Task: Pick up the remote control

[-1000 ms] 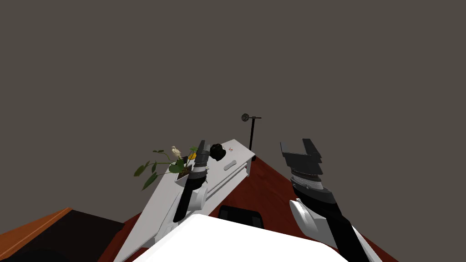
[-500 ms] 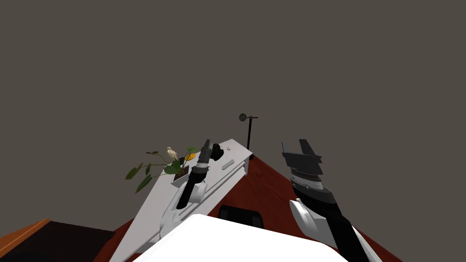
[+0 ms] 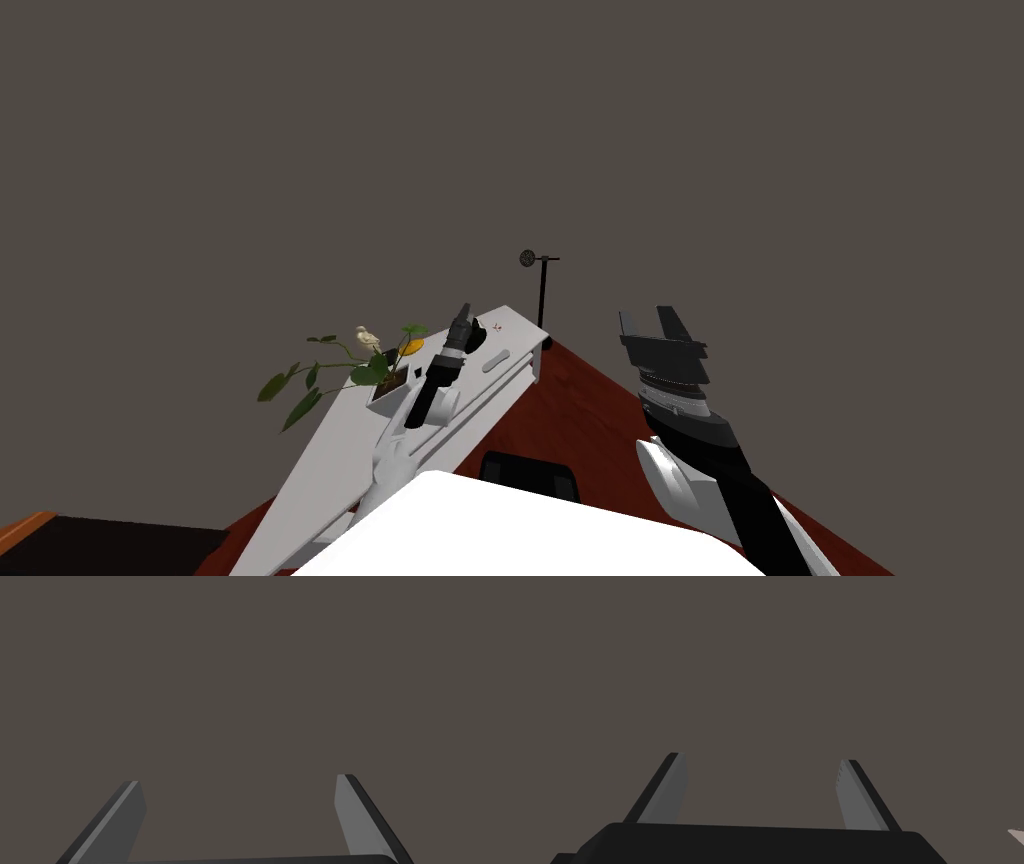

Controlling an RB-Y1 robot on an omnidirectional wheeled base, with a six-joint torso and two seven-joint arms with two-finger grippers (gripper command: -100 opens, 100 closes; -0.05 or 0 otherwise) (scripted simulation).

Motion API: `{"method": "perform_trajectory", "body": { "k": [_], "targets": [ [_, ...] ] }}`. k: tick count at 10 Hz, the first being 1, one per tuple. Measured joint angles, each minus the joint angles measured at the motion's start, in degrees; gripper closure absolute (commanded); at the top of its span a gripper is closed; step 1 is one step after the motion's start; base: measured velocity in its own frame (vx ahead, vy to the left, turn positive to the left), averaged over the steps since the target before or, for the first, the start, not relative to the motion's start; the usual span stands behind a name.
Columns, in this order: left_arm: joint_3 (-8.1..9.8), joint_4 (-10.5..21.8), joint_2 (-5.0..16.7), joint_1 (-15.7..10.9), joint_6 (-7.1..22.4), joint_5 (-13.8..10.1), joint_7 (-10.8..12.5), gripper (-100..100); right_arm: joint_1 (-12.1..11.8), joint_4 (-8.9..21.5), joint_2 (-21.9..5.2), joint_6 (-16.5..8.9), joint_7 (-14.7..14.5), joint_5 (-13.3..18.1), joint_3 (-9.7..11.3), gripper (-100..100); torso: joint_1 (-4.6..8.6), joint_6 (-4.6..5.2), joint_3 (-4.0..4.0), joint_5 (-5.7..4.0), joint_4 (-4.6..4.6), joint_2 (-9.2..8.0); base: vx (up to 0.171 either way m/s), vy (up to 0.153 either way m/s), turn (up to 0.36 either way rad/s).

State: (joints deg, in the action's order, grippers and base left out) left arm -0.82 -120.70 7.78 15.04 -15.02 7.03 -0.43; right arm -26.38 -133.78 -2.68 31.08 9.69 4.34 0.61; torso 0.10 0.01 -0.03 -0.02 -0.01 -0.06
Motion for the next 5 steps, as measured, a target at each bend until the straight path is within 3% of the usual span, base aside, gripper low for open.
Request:
{"method": "perform_trajectory", "body": {
  "k": [3,5],
  "targets": [
    [0.67,3.2,1.27,-4.61,5.02,-0.2,0.41,-100,0.0,0.0,0.0,0.0,0.0,0.0,0.0,0,0.04,-0.01,0.0,-0.01,0.0,0.01,-0.019,-0.038,-0.054],
    [0.72,5.77,0.91,-7.41,7.7,0.06,0.17,-100,0.0,0.0,0.0,0.0,0.0,0.0,0.0,0,0.06,0.0,0.01,-0.01,0.01,0.02,-0.012,-0.038,-0.074]
  ]
}}
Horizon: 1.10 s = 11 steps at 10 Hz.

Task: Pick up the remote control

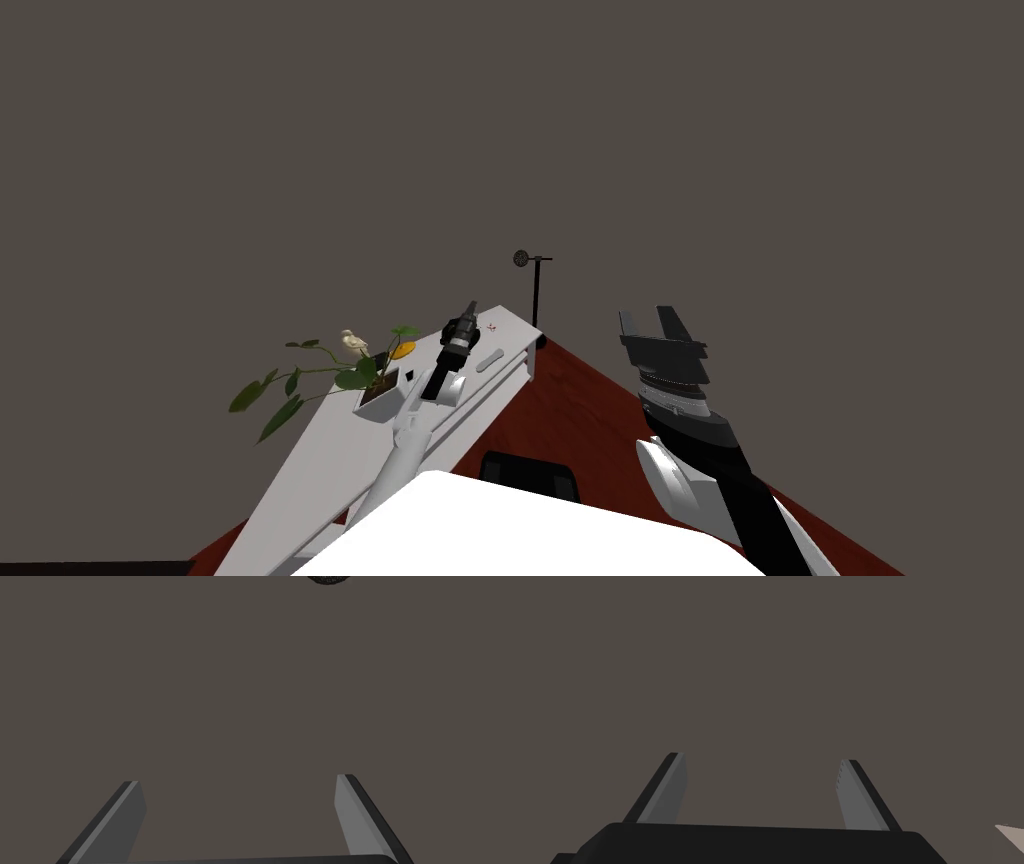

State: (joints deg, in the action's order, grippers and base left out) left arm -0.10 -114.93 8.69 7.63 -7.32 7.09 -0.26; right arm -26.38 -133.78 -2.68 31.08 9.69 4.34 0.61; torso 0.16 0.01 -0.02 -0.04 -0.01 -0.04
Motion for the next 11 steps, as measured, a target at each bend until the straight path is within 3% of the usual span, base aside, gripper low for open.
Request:
{"method": "perform_trajectory", "body": {
  "k": [2,4,8,11],
  "targets": [
    [0.82,1.53,1.08,-2.36,2.96,-0.5,0.58,-100,0.0,0.0,0.0,0.0,0.0,0.0,0.0,0,-0.01,-0.01,0.01,0.0,0.0,0.02,-0.004,-0.043,-0.064],
    [1.44,4.65,1.12,-5.48,5.76,-0.56,0.74,-100,0.0,0.0,0.0,0.0,0.0,0.0,0.0,0,0.01,-0.01,0.03,0.0,0.01,0.06,-0.001,-0.044,-0.06],
    [2.32,7.51,1.49,-8.71,11.12,-0.9,1.14,-100,-0.01,0.0,0.0,0.0,0.0,0.0,-0.01,0,-0.1,-0.05,0.02,0.02,0.01,0.04,0.003,-0.034,-0.046],
    [3.49,11.35,1.47,-12.69,15.84,-1.14,1.41,-100,-0.01,0.0,0.0,0.0,0.0,0.0,0.0,0,0.01,-0.03,0.05,0.0,0.02,0.09,0.013,-0.044,-0.043]
  ]
}}
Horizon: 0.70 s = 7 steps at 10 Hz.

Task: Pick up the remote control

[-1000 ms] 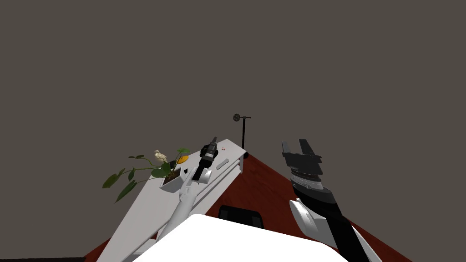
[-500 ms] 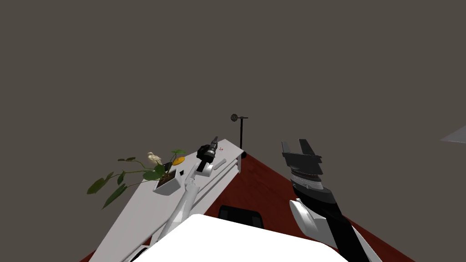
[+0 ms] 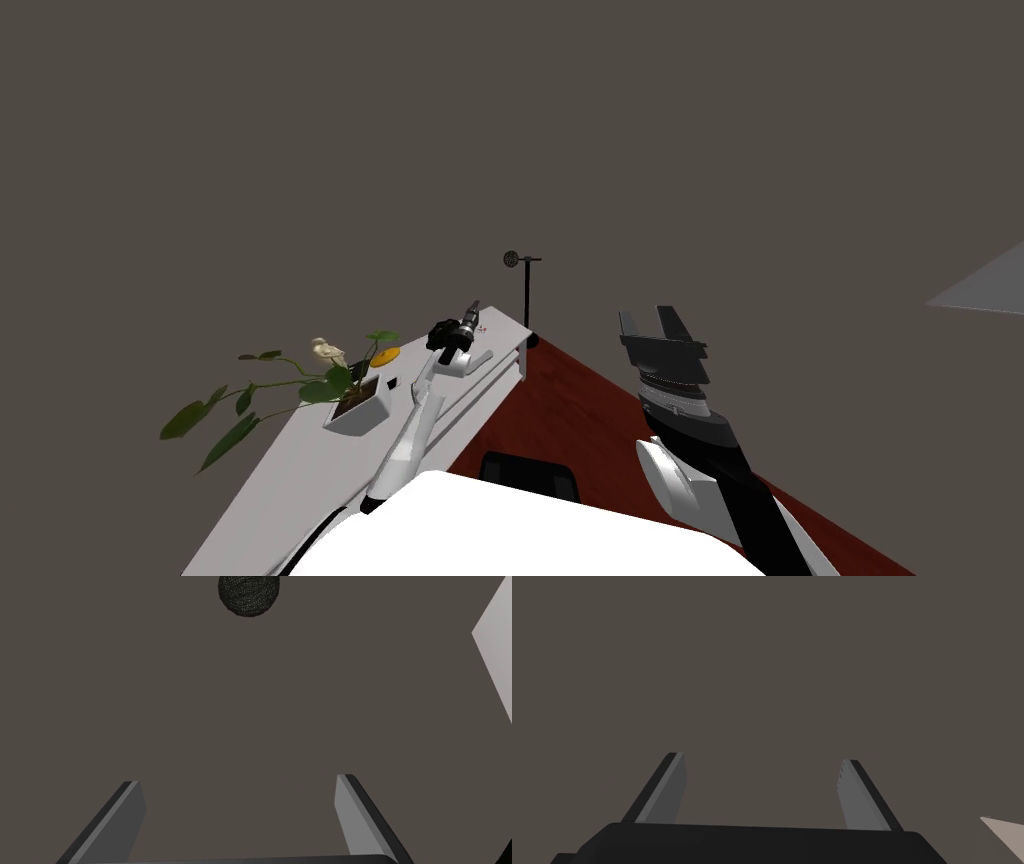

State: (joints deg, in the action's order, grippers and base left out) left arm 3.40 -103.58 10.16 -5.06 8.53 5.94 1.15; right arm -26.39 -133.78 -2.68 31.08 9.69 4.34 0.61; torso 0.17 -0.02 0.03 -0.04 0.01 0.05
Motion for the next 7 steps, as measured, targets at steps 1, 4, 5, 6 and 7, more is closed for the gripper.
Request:
{"method": "perform_trajectory", "body": {
  "k": [1,4,5,6,7],
  "targets": [
    [0.27,0.58,0.18,-0.65,1.75,-0.18,0.15,-100,0.0,0.0,0.0,0.0,0.0,0.0,0.0,0,0.0,-0.02,0.0,0.0,0.0,0.0,0.023,-0.06,-0.052],
    [1.38,4.2,0.28,-3.47,5.5,-0.5,0.5,-100,0.0,0.0,0.0,0.0,0.0,0.0,0.0,0,-0.1,-0.02,-0.01,0.02,0.0,-0.02,0.016,-0.032,-0.019],
    [1.93,5.66,0.2,-4.96,7.19,-0.59,0.57,-100,0.0,0.0,0.0,0.0,0.0,0.0,0.0,0,-0.05,-0.01,0.01,0.01,0.0,0.02,0.028,-0.038,-0.026],
    [2.24,6.49,0.09,-5.74,8.94,-0.59,0.63,-100,0.0,0.0,0.0,0.0,0.0,0.0,0.0,0,-0.04,-0.02,0.02,0.0,0.01,0.04,0.04,-0.058,-0.026],
    [2.91,7.98,0.21,-7.0,10.69,-0.86,0.8,-100,-0.01,0.0,0.0,0.0,0.0,0.0,0.0,0,0.02,-0.02,0.05,-0.01,0.02,0.08,0.028,-0.048,-0.01]
  ]
}}
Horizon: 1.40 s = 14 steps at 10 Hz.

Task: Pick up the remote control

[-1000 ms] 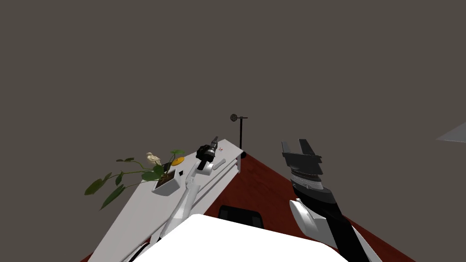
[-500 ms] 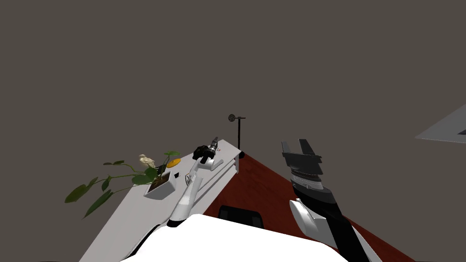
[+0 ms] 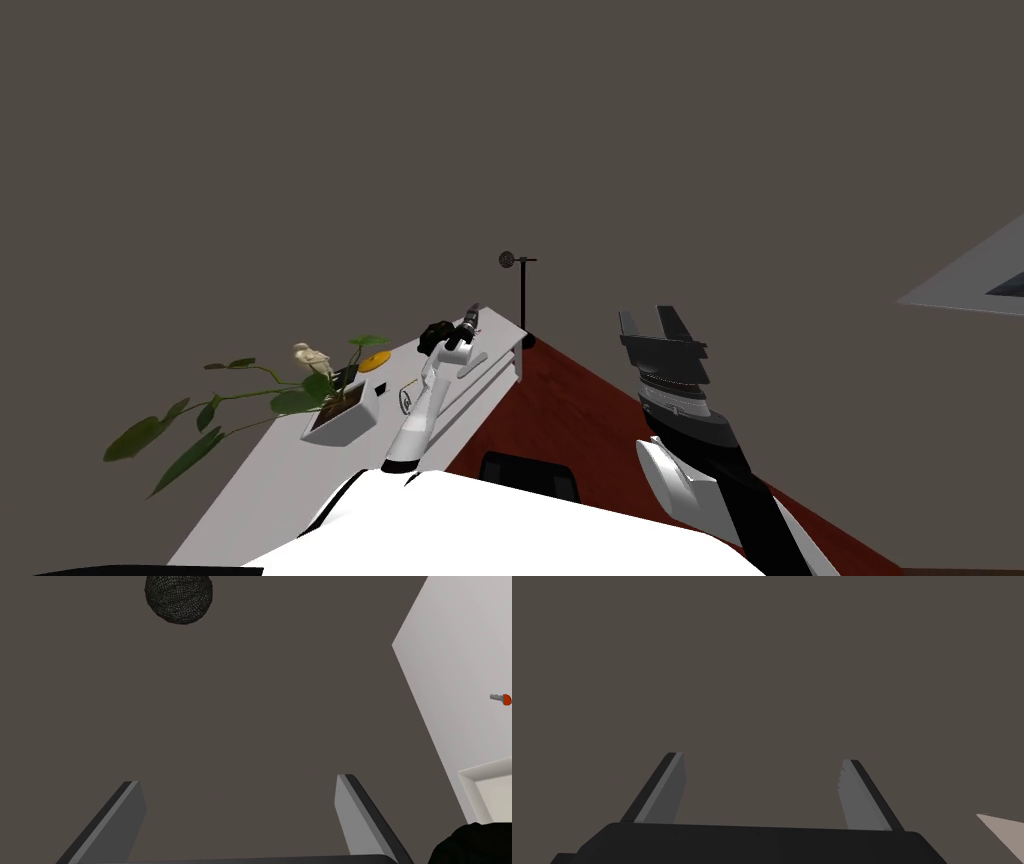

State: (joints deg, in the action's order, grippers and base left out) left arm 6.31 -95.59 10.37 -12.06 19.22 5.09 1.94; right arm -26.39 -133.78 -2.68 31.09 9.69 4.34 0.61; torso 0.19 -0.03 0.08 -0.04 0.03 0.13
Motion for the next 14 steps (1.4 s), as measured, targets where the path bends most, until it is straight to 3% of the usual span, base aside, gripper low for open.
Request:
{"method": "perform_trajectory", "body": {
  "k": [9,11,14],
  "targets": [
    [4.94,12.46,0.51,-7.4,12.96,-1.44,1.25,-100,0.0,0.0,0.0,0.0,0.0,0.0,0.0,0,-0.05,-0.02,0.05,0.01,0.02,0.08,0.041,-0.043,0.002],
    [5.47,12.99,0.74,-7.52,16.03,-1.97,1.31,-100,0.0,0.0,0.0,0.0,0.0,0.0,0.0,0,-0.11,-0.02,-0.02,0.02,0.0,-0.05,0.036,-0.031,0.015],
    [7.61,17.02,0.82,-9.34,20.27,-2.3,1.82,-100,-0.01,0.0,0.0,0.0,0.0,0.0,0.0,0,-0.06,-0.02,0.06,0.01,0.02,0.11,0.067,-0.039,0.029]
  ]
}}
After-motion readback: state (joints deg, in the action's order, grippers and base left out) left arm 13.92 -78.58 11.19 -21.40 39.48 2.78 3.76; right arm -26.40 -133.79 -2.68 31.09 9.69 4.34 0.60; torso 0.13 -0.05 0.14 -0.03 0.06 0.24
